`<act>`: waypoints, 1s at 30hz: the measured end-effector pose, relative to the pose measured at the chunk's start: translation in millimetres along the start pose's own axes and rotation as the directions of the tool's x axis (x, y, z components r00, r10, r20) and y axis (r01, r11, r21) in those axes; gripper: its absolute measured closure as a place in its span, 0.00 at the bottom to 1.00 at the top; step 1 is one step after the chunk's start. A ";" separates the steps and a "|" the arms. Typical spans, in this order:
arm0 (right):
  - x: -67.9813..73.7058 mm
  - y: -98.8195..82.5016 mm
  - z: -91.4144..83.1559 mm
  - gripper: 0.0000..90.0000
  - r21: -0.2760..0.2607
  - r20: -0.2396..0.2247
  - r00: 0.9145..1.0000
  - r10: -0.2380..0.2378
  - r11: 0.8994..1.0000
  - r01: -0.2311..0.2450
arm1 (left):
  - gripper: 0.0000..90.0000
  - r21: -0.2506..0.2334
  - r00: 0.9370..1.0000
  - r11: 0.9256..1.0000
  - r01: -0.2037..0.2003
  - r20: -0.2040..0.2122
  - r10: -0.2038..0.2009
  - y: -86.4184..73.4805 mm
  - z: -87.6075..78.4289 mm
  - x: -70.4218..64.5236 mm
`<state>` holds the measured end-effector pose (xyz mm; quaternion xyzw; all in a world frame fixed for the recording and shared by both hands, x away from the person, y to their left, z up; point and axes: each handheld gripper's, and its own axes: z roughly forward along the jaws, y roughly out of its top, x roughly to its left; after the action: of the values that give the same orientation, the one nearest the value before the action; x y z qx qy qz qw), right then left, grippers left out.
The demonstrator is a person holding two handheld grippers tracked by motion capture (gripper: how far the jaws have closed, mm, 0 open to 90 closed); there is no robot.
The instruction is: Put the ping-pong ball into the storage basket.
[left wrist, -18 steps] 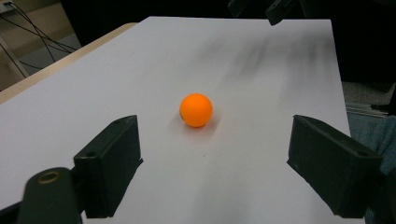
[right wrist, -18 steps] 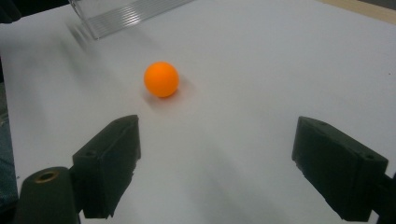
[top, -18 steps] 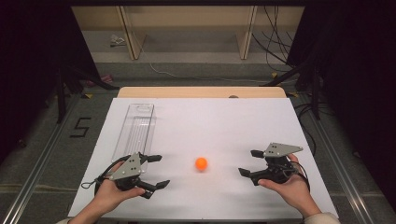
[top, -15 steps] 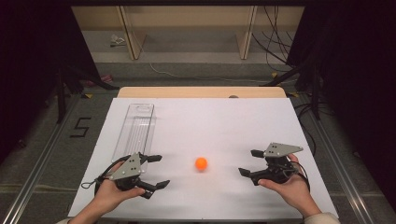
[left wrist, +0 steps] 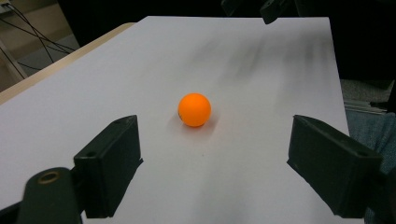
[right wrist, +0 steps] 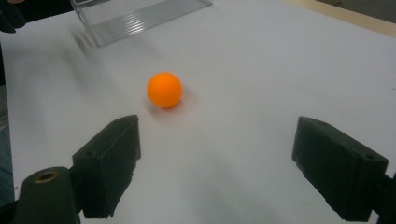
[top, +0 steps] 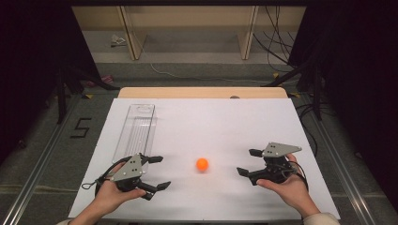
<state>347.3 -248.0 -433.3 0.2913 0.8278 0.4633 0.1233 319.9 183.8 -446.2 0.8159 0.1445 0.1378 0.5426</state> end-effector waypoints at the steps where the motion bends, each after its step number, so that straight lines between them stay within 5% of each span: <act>1: 1.5 1.6 3.5 0.18 -0.001 -0.004 1.000 -0.009 1.000 0.009 | 0.18 0.000 1.000 1.000 0.000 0.000 0.000 0.0 0.1 0.1; 30: 14.7 17.8 43.1 0.18 0.025 -0.073 0.996 -0.045 0.999 0.047 | 0.18 0.001 1.000 1.000 -0.005 0.007 0.005 0.6 0.5 -0.6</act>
<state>362.5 -202.2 -440.7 0.2567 0.8444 0.4594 0.0999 319.6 182.9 -445.9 0.8171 0.1405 0.1361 0.5423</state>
